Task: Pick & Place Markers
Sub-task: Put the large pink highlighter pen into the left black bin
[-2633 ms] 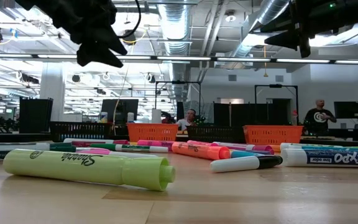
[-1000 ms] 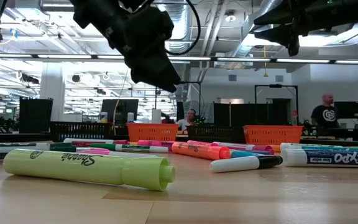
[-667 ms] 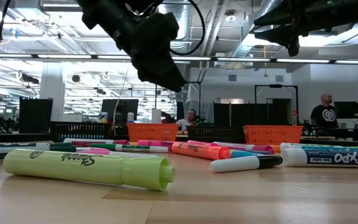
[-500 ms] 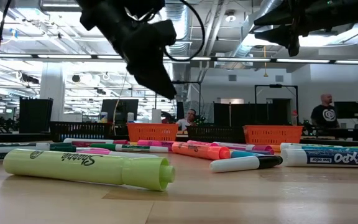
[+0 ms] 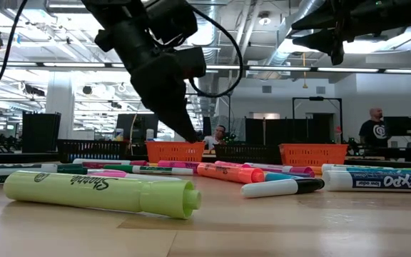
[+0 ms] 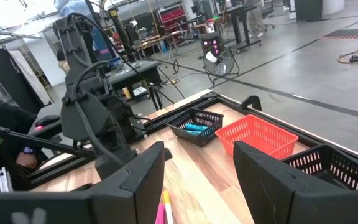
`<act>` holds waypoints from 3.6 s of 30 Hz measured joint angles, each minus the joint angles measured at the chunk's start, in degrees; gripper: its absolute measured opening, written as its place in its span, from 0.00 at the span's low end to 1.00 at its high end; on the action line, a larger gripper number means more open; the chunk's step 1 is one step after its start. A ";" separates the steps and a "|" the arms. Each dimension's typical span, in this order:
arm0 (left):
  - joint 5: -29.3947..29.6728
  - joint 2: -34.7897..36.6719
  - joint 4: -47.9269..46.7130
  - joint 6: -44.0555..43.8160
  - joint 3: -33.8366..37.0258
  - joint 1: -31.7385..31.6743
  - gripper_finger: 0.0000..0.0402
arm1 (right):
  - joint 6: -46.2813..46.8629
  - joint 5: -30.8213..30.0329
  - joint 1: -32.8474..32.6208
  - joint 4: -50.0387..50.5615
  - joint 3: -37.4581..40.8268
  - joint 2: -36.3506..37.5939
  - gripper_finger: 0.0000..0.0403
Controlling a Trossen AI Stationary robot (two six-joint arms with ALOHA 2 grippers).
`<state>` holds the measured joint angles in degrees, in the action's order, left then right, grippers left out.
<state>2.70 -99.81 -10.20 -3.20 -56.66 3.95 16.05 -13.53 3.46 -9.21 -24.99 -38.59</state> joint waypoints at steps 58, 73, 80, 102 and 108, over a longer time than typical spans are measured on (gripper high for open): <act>0.20 -8.96 5.75 12.38 -0.44 -2.84 0.53 | 0.57 -0.19 0.04 -0.13 0.00 -0.02 0.46; -0.41 -9.15 6.28 12.39 -0.35 -2.68 0.25 | 0.55 -1.85 0.04 -0.09 0.00 -0.02 0.46; 0.28 -9.23 6.91 12.37 -0.33 -2.34 0.18 | 0.55 -1.85 0.04 -0.07 0.00 -0.02 0.46; 0.37 -7.28 4.79 9.77 -3.52 -2.12 0.18 | 0.55 -1.78 0.04 -0.07 0.00 -0.03 0.46; 0.23 2.71 4.63 4.94 -3.53 -2.12 0.18 | 0.52 -1.78 0.04 0.15 0.00 -0.02 0.46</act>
<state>2.93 -97.10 -5.57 1.74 -60.20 1.83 16.58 -15.31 3.51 -9.06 -24.99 -38.61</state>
